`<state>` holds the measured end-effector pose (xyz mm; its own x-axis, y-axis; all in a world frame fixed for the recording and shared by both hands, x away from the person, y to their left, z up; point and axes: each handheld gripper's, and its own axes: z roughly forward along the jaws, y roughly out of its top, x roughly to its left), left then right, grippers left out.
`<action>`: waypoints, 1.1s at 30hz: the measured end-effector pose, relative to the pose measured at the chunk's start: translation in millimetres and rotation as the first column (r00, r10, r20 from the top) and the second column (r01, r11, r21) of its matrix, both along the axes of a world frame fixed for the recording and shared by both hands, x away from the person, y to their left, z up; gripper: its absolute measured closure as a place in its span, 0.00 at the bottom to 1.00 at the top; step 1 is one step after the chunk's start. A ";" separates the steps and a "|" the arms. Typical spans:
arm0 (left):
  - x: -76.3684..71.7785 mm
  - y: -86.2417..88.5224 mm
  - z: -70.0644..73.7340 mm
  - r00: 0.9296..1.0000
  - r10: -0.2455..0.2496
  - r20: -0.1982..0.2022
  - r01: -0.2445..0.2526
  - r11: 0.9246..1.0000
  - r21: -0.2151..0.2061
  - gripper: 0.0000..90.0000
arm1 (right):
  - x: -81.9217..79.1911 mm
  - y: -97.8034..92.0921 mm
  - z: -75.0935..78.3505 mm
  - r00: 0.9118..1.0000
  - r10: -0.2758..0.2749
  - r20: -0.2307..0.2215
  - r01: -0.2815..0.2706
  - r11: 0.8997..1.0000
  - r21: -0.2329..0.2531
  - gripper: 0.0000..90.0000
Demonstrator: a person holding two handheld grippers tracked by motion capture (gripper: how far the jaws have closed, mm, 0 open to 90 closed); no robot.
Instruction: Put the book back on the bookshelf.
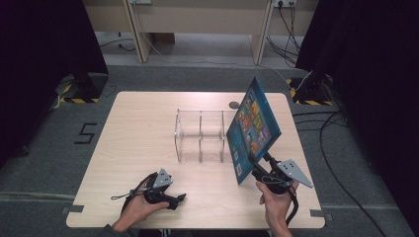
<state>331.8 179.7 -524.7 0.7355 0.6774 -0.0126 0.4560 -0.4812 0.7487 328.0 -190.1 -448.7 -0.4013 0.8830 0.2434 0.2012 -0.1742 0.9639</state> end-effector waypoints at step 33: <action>-0.9 -2.5 -1.2 0.999 -0.028 -0.015 0.028 0.999 0.016 0.01 | -23.4 -24.5 -4.9 0.997 0.076 -0.012 -0.075 0.997 0.006 0.37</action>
<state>330.9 177.2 -525.9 0.7542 0.6565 -0.0128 0.4532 -0.5065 0.7335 304.7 -214.6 -453.6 -0.4637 0.8490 0.2534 0.2256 -0.1634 0.9604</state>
